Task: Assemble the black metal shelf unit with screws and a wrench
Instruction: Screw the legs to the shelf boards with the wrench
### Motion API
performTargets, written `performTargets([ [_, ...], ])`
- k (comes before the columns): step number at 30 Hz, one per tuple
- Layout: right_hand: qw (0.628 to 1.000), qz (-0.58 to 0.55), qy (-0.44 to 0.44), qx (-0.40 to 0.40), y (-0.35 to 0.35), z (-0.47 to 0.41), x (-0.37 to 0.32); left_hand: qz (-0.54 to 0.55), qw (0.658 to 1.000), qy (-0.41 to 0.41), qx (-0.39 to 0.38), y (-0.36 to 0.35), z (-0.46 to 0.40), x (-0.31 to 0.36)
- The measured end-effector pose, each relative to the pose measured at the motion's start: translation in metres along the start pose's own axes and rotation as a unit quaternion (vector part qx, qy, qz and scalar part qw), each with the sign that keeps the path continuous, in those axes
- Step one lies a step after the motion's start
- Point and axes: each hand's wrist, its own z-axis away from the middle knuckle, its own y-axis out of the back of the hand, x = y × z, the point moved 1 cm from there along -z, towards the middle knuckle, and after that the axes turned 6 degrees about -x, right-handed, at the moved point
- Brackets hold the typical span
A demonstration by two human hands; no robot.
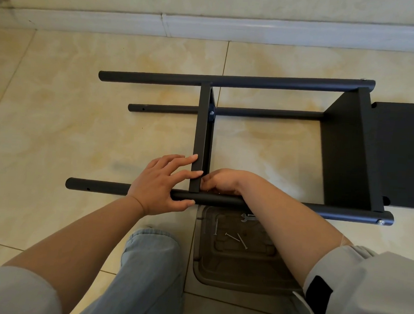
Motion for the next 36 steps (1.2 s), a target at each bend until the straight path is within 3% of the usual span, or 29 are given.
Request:
performTargets([
  [36,1.000,0.014,0.006,0.011,0.0006,-0.0077,0.0059,-0.012,1.000,0.004,-0.002,0.0012,-0.0011,-0.0004],
])
